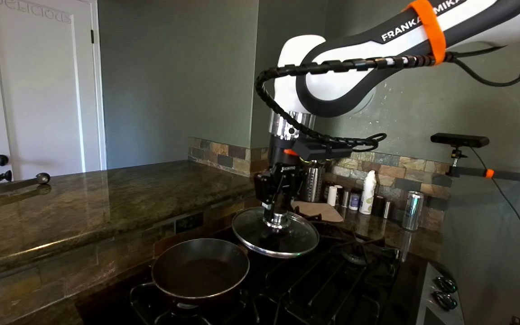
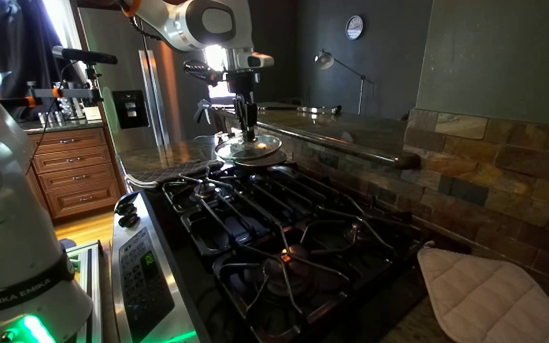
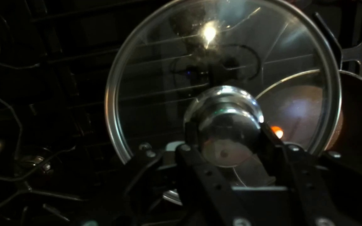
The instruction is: Take the lid off the pot, then move the pot backwards, then put the lid on it
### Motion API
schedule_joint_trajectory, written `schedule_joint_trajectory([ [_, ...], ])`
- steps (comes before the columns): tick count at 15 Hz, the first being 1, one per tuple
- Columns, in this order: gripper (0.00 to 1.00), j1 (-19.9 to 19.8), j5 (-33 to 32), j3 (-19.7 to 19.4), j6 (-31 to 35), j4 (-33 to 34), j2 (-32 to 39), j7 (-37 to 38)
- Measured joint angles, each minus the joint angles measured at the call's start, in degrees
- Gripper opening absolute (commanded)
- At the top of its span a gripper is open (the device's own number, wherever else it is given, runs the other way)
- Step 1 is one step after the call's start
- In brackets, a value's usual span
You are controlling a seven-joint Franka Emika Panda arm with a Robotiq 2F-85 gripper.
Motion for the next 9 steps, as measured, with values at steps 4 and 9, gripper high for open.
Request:
schedule_joint_trajectory([
  [4,0.23,0.06,-0.09,-0.05,0.35,-0.15,0.24,0.0],
  [9,0.23,2.06,0.22,0.37,3.26,1.4,3.72,-0.17],
])
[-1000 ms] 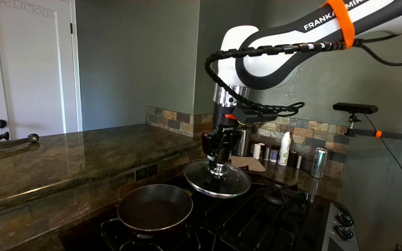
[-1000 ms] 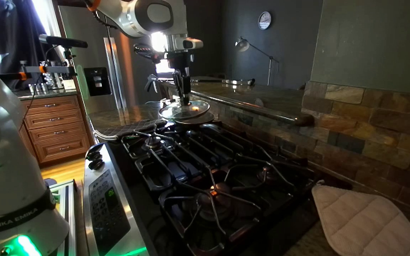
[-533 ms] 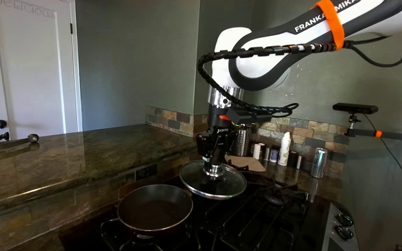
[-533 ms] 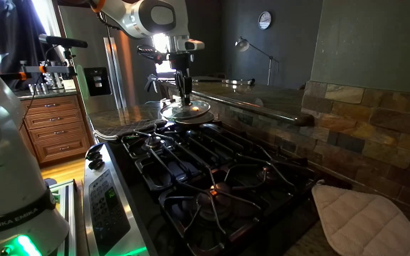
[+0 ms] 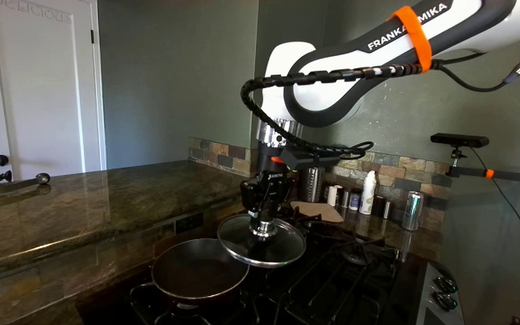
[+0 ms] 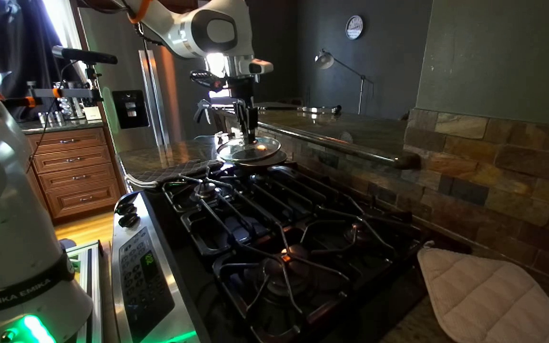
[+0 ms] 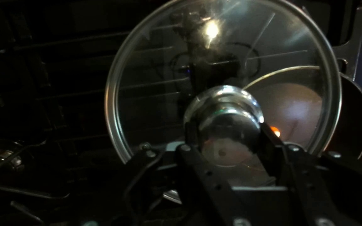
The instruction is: Take the lid off the pot, then move the pot backwards, then put the lid on it
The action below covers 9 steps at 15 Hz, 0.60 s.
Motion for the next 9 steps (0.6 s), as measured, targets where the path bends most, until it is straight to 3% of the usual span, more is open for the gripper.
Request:
schedule_joint_trajectory([
  [9,0.23,3.48,-0.18,0.98,4.8,7.1,8.31,-1.98],
])
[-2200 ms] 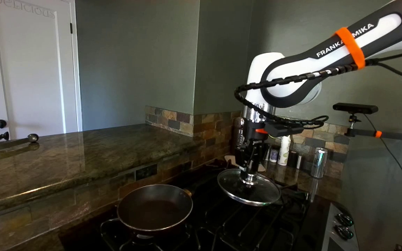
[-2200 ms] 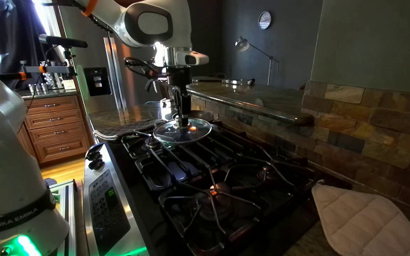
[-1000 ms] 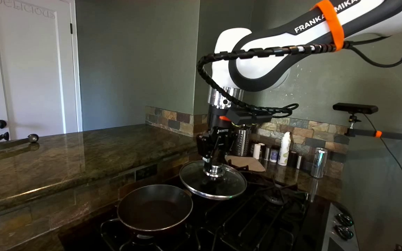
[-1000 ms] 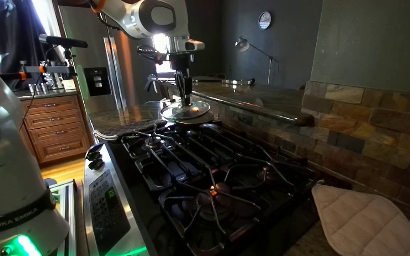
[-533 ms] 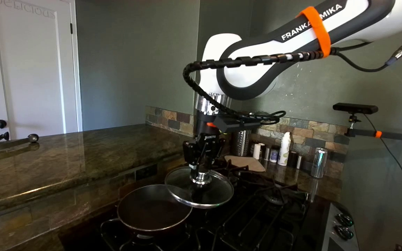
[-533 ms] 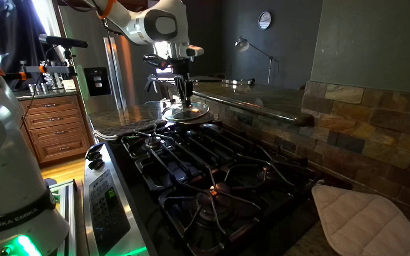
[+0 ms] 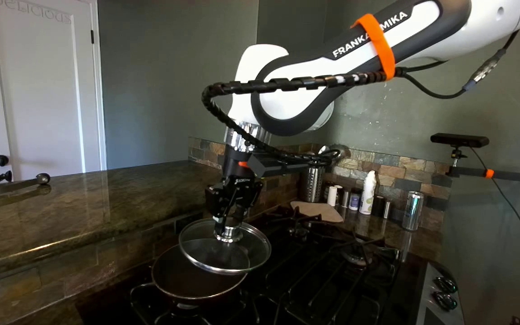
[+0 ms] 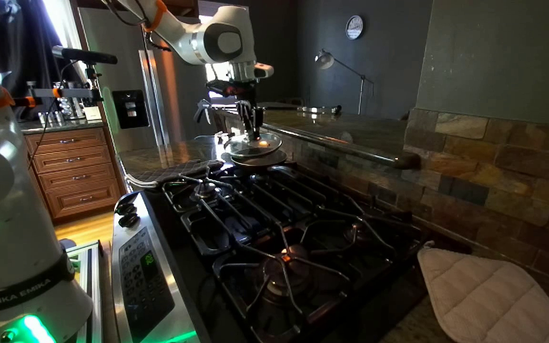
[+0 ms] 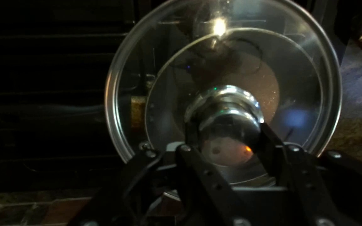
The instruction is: Take the lid off the pot, then move the pot backwards, then put the lid on it
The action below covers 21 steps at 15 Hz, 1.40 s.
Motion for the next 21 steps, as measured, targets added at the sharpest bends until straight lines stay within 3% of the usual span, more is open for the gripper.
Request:
schedule_joint_trajectory([
  [10,0.23,2.06,-1.56,0.01,0.32,7.04,8.24,-2.45],
  [21,0.23,2.83,-5.32,-0.12,0.32,9.16,11.87,-2.48],
])
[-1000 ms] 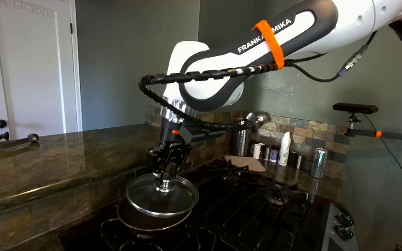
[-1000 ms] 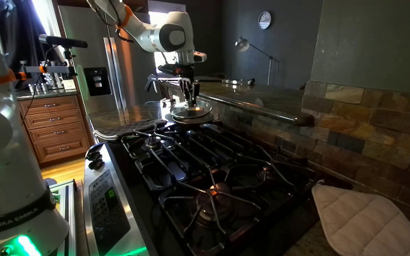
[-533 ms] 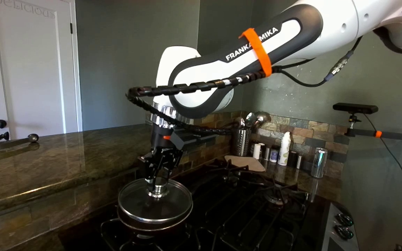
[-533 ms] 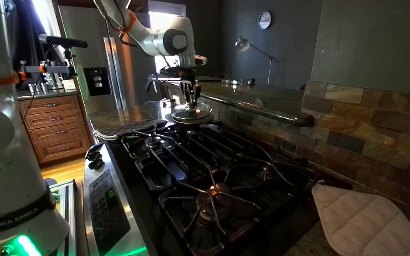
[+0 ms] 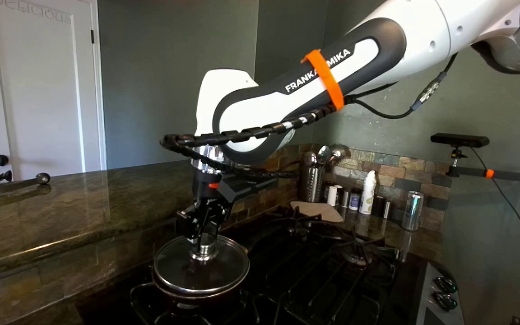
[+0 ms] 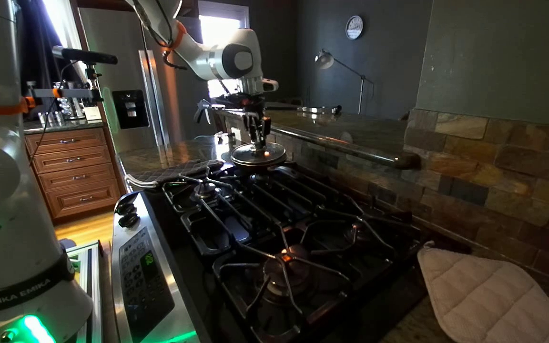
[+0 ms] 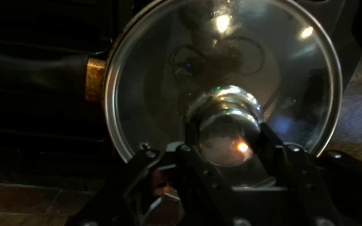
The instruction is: Take the lid off the pot, then move the pot backwards, then put the lid on it
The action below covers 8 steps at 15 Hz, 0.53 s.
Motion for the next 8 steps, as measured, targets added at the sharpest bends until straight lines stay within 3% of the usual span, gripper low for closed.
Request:
schedule_joint_trajectory([
  [3,0.23,0.16,-0.02,0.0,0.0,0.19,0.61,0.0],
  [4,0.61,0.24,-0.02,0.0,0.0,0.41,0.9,0.0],
  [5,0.74,0.32,-0.02,-0.01,0.0,0.69,1.22,0.0],
  [8,0.95,0.45,-0.13,-0.16,0.0,1.45,1.77,0.0],
])
